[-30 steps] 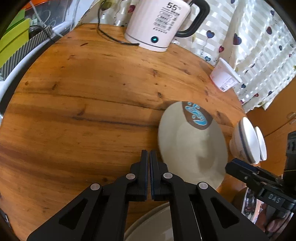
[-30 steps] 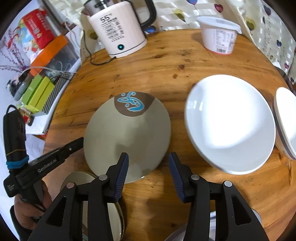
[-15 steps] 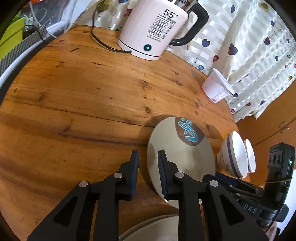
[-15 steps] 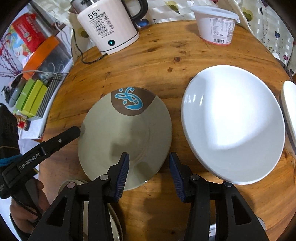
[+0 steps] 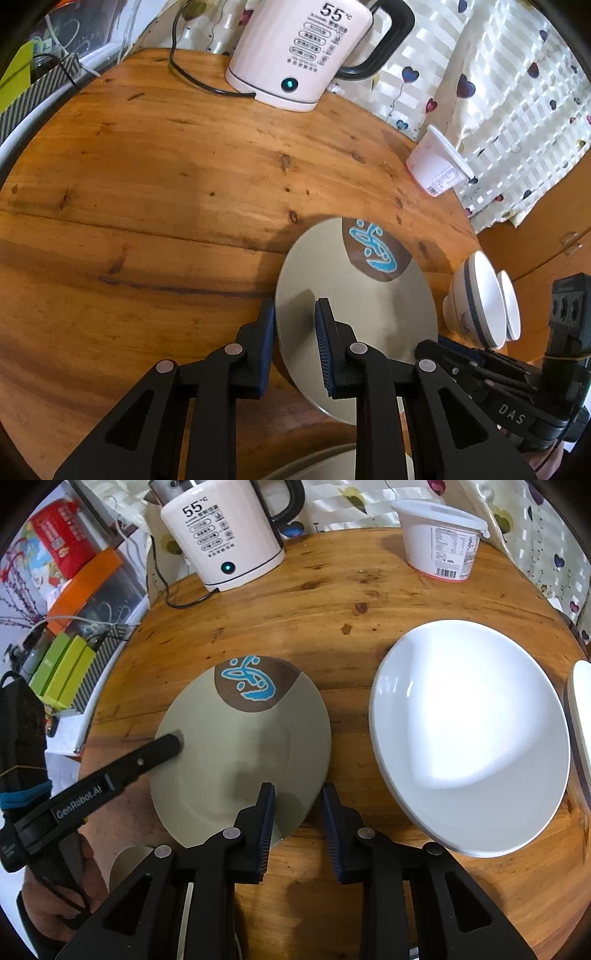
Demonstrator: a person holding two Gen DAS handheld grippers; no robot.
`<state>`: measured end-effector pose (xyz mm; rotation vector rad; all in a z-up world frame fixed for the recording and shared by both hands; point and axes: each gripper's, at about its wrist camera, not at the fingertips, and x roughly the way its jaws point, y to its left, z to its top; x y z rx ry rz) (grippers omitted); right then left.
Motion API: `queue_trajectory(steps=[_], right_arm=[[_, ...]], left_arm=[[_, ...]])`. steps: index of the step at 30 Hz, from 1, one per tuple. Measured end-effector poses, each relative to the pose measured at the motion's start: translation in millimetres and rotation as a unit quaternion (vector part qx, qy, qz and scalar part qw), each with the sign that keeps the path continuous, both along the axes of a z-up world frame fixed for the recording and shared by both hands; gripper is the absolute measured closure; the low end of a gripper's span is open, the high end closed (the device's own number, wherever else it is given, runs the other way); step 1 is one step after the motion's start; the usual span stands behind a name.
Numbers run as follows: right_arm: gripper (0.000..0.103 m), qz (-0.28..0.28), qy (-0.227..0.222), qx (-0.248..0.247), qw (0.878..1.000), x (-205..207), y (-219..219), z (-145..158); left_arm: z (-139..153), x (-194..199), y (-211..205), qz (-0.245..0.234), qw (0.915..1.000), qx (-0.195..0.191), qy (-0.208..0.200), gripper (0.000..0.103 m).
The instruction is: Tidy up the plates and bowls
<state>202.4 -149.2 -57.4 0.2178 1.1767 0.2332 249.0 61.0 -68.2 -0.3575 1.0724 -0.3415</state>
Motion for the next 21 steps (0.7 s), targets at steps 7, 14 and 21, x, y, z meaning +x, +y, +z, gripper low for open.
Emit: queue_trajectory(steps=[7,14,21], right_arm=[[0.081,0.007,-0.012,0.000,1.000,-0.7,1.2,4.1],[0.081,0.017,-0.021,0.009,1.000,-4.7,3.4,14.3],[0.081,0.030,-0.034,0.021,0.999,-15.1,4.6,32.3]], left_arm=[[3.6,-7.6,0.4,0.006,0.9999,0.009,-0.001,0.082],[21.3,-20.3,5.2,0.014,0.9997,0.016,-0.015,0.082],[38.1,-40.1,10.9,0.025,0.9994,0.019,-0.017,0.082]])
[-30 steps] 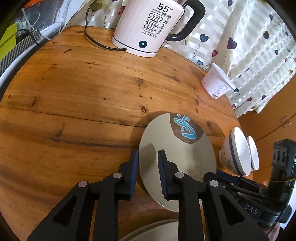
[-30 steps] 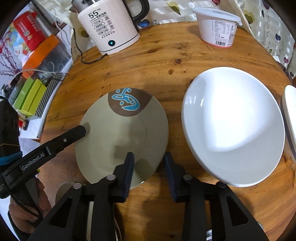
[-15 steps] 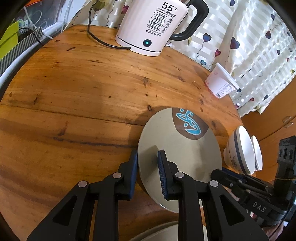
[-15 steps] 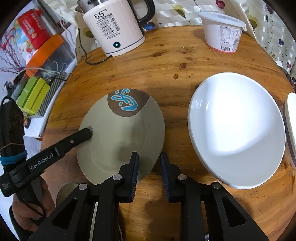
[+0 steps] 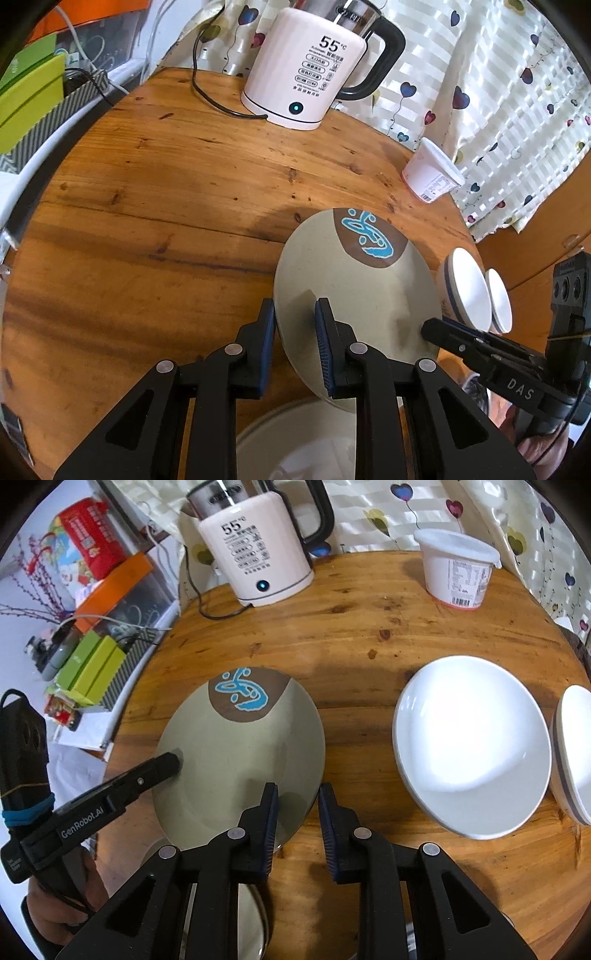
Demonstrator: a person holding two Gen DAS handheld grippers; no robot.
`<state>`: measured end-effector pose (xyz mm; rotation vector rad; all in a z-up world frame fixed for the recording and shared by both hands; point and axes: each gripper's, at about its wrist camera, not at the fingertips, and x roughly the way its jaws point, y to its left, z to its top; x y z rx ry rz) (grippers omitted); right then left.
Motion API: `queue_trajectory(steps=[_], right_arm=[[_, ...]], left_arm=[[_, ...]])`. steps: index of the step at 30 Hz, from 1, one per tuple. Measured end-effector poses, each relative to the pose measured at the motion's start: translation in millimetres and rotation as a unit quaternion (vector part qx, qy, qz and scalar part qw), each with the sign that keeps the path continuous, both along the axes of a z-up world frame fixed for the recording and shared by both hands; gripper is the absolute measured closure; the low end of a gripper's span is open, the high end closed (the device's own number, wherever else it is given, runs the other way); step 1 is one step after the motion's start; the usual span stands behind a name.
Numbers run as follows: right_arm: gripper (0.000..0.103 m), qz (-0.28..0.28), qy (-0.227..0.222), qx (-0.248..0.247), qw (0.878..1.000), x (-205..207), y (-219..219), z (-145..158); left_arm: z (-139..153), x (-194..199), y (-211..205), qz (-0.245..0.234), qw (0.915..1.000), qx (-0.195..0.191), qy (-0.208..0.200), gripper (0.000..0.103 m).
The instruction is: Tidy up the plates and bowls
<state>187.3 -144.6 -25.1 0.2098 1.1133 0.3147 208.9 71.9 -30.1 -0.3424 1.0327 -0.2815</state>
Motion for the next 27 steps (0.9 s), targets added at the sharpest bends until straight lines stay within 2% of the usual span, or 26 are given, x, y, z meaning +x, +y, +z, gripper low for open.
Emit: queue_trajectory(steps=[11,27], right_arm=[[0.081,0.026,-0.009,0.009,1.000,-33.0,5.1,13.6],[0.081,0.088,0.004,0.003,0.996,-87.9,26.9,4.8]], left_arm=[[20.8,-50.1,5.7,0.024,0.9995,0.005,-0.017,0.082],[9.8,-123.4,23.2,0.070,0.9975,0.013,-0.003,0.082]])
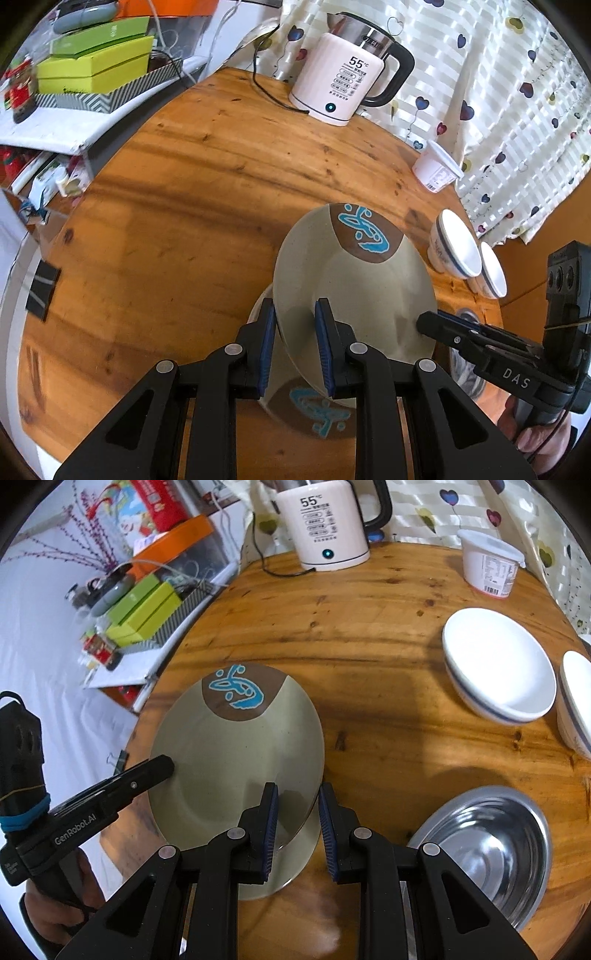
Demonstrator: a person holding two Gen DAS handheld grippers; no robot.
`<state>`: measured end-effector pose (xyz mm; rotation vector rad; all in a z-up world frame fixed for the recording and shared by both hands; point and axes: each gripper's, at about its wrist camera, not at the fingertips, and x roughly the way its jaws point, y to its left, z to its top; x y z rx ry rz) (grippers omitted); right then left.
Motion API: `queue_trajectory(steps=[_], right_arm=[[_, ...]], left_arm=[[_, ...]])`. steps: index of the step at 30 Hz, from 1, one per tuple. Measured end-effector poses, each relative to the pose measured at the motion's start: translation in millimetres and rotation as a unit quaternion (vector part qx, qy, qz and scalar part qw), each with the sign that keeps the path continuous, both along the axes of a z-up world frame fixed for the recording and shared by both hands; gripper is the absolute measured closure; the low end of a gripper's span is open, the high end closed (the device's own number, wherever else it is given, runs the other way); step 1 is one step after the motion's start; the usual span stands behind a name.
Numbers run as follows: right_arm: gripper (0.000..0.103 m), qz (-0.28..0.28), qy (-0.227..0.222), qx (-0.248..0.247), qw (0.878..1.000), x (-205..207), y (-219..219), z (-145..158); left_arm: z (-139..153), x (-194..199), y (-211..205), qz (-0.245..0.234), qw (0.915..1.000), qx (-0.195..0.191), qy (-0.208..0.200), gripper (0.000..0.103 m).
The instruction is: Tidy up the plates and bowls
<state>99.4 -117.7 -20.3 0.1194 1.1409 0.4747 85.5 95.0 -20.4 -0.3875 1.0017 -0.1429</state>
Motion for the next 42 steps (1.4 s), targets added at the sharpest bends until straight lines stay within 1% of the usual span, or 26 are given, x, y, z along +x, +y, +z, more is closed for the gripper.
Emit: queue_trajectory(steps=[8,17,24,30,36,39,41,42], right_arm=[[0.081,0.008,0.000,0.000,1.000,-7.2,0.9,-1.1],[0.081,0.016,0.014,-0.002,1.000,-12.4,2.2,-11.2],[0.080,0.022,0.022,-0.006,1.000,-13.1,4.3,-18.6],[0.079,0.026,0.022,-0.009,0.999,-12.3,6.4,-20.8],[0.079,0.029,0.020,-0.012,0.999,-14.0,7.3,-20.6],[0.079,0.031,0.019,-0.014,0.999,-15.0,7.1,-21.0],[0.079,0.031,0.018,-0.014,0.999,-15.9,6.3,-20.5],[0.079,0.031,0.017,-0.013,0.999,-16.0,6.2,-20.1]], left_arm=[[-1.5,-13.7,-0.1,0.005,1.0000,0.000,0.003,0.081],[-7.5,-23.2,0.6,0.013,0.9998,0.001,0.012,0.081],[-16.9,-26.4,0.6,0.018,0.9996,0.001,0.023,0.081],[-18.9,-26.0,0.9,0.021,0.9995,0.003,0.024,0.081],[-19.2,-27.5,-0.7,0.019,0.9995,0.012,0.024,0.081],[-20.3,-27.9,-2.6,0.015,0.9994,0.018,0.024,0.079],[-20.3,-28.6,-4.2,0.012,0.9994,0.025,0.022,0.077],[-20.1,-28.7,-5.3,0.010,0.9994,0.027,0.021,0.074]])
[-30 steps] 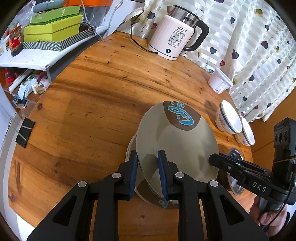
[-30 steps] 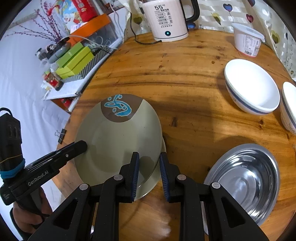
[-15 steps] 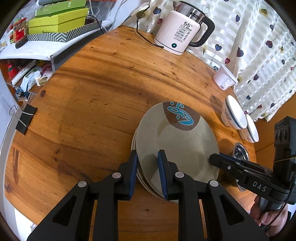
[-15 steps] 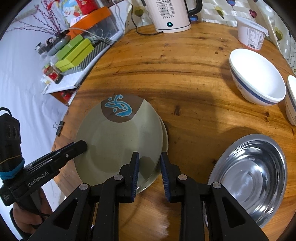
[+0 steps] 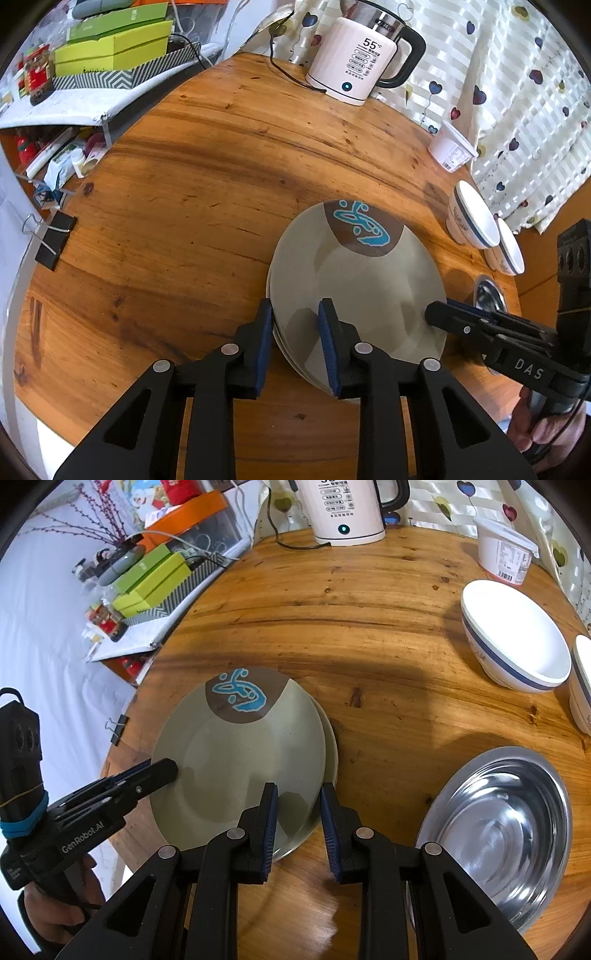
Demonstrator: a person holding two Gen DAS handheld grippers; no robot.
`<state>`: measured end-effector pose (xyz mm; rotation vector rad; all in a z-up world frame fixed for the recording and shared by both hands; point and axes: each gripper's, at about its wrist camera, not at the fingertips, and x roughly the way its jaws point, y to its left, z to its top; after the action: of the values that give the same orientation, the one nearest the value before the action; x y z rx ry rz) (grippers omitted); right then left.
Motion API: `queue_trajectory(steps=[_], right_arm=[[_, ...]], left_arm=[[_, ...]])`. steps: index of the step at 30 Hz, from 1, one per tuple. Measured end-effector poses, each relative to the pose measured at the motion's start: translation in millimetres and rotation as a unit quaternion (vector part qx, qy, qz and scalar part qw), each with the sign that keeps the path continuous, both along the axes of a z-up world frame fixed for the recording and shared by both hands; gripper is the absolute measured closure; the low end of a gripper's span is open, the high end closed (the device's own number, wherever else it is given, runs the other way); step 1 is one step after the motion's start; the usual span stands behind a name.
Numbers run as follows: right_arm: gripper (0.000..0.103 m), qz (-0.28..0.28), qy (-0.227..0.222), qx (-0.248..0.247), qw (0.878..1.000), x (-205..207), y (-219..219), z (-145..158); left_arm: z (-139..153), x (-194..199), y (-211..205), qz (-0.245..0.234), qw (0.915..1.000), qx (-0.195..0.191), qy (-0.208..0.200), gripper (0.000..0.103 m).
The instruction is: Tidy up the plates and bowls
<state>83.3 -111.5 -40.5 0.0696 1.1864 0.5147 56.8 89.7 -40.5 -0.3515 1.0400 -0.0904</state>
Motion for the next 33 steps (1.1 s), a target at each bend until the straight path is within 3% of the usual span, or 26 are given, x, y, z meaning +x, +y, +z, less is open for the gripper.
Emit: queue_trajectory(steps=[4,13,23,33], right_arm=[[0.079,-0.001,-0.005,-0.004,1.000,-0.7,-1.2,0.2],[0.079,-0.005,-0.015,0.003,1.000,0.5,-7.9,4.3],[0.079,-0.004,-0.006,0.004,1.000,1.9,-7.8,-3.7],[0.079,-0.002,-0.018,-0.004,1.000,-1.1,-1.2,0.2]], left_arm=[[1.5,-0.3,-3.8,-0.010,0.9999,-0.001,-0.008,0.064],[4.9,2.8,7.5,0.006,0.9996,-0.012,-0.025,0.063],[3.2,4.9,-5.6,-0.011,0.9997,0.003,-0.021,0.062],[0.5,4.6,-0.6,-0.007,0.9998,-0.009,-0.019,0.062]])
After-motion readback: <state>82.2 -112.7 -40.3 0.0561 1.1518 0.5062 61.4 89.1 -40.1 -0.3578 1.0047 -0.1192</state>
